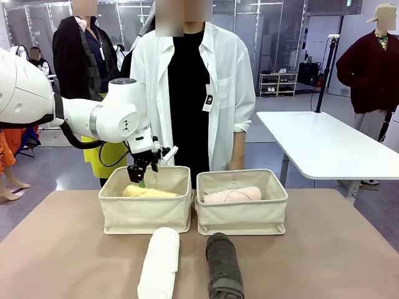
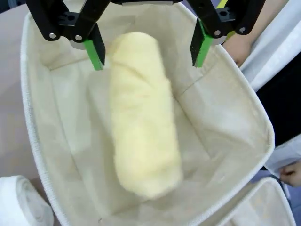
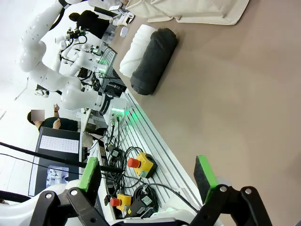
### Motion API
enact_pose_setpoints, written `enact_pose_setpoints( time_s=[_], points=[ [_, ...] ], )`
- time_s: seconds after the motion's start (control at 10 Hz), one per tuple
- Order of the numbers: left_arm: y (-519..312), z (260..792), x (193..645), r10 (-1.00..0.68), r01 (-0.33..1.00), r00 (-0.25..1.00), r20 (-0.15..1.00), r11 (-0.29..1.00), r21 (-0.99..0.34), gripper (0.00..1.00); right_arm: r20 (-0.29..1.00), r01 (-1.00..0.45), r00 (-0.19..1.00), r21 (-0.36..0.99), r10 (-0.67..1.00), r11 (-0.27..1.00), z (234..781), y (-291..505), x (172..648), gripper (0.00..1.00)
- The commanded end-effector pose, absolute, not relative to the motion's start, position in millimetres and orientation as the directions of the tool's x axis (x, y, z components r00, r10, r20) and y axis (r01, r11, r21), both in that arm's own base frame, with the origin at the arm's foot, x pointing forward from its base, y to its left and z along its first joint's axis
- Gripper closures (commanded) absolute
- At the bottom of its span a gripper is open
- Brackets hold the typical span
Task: Divide the towels into two baskets.
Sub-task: Pick up one hotel-folded towel from the bottom of the table and place it in the Fabric basket indicated by the person.
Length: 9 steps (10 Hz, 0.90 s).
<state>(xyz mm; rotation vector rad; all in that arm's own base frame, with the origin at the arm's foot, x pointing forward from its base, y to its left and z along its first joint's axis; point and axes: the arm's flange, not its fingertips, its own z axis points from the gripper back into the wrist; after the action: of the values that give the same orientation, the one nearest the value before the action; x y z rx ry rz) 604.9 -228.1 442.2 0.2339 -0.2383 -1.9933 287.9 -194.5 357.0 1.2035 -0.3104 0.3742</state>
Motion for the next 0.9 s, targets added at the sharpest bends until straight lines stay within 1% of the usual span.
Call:
enact_pose_setpoints(
  time_s=[0.0, 0.1, 0.2, 0.8],
  points=[
    [-219, 443, 601, -0.940, 0.900, -0.339, -0.048, -0.339, 0.275, 0.00, 0.439, -0.447, 0.893, 0.838, 0.101, 0.312, 357, -193, 285, 0.00],
    [-211, 442, 596, -0.957, 0.915, -0.288, -0.035, -0.286, 0.285, 0.02, 0.439, -0.447, 0.893, 0.838, 0.101, 0.312, 357, -193, 285, 0.00],
    [-225, 442, 606, -0.922, 0.883, -0.383, -0.049, -0.382, 0.273, 0.02, 0.439, -0.447, 0.893, 0.838, 0.101, 0.312, 357, -193, 285, 0.00],
    [-225, 442, 606, -0.922, 0.883, -0.383, -0.049, -0.382, 0.273, 0.02, 0.439, -0.447, 0.893, 0.838, 0.101, 0.312, 357, -193, 285, 0.00]
  ],
)
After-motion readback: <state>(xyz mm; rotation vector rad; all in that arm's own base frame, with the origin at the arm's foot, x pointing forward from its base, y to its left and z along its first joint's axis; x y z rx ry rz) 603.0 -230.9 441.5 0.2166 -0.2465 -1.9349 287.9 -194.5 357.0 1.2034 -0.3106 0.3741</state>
